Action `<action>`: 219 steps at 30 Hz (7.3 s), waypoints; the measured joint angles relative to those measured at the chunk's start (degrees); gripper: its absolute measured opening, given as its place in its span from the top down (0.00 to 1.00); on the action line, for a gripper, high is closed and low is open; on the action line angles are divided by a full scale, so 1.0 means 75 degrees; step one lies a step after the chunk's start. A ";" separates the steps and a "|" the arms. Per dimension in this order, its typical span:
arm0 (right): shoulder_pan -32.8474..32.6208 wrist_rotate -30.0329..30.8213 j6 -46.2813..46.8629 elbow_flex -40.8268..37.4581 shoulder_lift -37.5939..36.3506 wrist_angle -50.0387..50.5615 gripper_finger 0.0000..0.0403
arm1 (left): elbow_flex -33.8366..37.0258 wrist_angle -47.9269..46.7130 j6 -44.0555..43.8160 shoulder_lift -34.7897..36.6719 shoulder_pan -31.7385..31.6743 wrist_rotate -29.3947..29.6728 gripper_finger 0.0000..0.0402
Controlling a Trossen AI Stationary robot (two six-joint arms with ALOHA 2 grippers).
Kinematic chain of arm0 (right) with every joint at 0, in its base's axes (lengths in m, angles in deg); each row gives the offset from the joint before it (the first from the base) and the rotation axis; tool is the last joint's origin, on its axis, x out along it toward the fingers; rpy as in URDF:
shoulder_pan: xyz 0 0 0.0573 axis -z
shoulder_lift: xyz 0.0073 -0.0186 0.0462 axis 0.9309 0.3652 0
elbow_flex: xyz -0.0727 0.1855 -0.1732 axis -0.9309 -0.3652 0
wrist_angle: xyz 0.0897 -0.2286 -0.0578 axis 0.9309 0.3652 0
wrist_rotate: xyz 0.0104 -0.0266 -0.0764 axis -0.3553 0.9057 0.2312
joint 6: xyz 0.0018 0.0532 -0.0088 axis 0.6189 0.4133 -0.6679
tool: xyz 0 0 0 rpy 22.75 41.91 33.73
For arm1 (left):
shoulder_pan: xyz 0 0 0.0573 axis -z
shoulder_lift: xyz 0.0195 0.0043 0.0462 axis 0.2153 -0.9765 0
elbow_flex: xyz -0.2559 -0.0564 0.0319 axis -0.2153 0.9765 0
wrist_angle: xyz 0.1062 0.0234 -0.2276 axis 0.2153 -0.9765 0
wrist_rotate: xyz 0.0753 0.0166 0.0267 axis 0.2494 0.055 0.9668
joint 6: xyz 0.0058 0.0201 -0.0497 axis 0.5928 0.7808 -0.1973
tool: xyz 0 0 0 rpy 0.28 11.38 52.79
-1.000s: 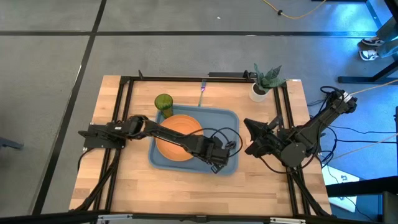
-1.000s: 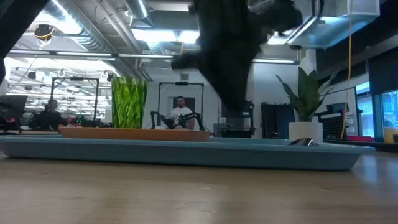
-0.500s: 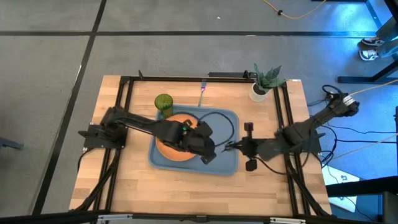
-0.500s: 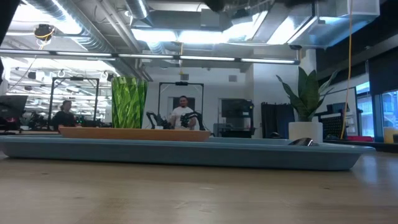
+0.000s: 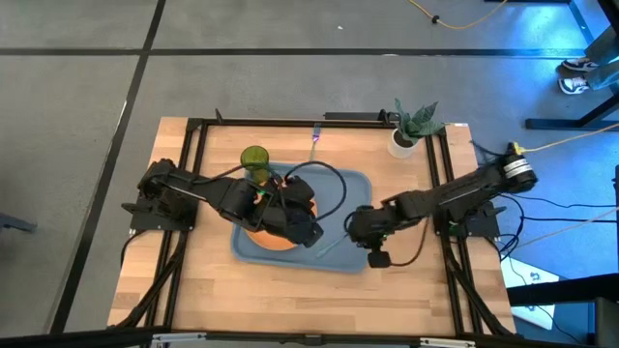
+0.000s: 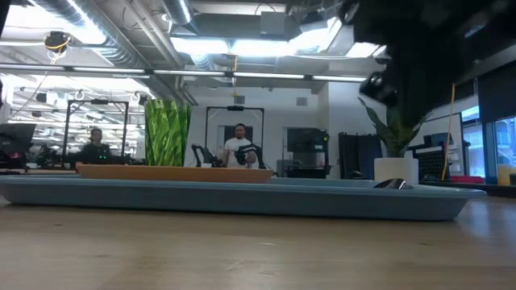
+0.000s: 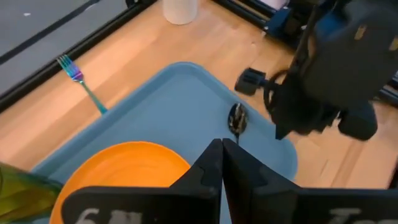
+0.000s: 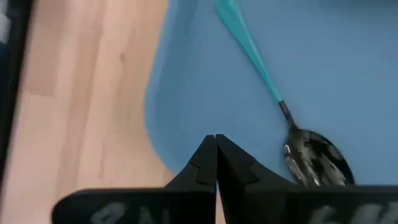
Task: Pick and place plate/cup/fork/spoon on tray
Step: Put the blue spoon on the blue tray to the right of the orange plate, then put the blue fork on the blue tray between the orange plate and blue spoon
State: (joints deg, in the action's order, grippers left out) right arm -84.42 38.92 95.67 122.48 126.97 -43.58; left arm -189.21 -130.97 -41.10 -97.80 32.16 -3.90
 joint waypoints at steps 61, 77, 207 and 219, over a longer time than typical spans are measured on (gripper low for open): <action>0.2133 0.0415 -0.1398 0.0485 0.1583 0.1438 1.00 | 0.0006 -0.0144 -0.0001 -0.0026 -0.0047 0.0140 1.00; 0.1971 -0.1263 -0.1217 0.0723 0.1772 0.2125 1.00 | 0.0006 -0.0150 -0.0001 -0.0026 -0.0047 0.0142 1.00; 0.3098 0.0814 -0.2884 0.3783 0.0961 0.3189 1.00 | -0.0003 -0.2194 -0.0704 0.0124 -0.1282 -0.0207 1.00; 0.3505 0.1960 -0.1840 0.3780 0.0957 0.2044 0.93 | 0.0003 -0.2635 0.1214 0.0536 -0.2676 -0.0388 1.00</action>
State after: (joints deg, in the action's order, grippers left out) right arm -58.13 53.62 81.87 150.83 134.15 -28.25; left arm -189.19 -150.73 -32.00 -93.78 12.09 -6.81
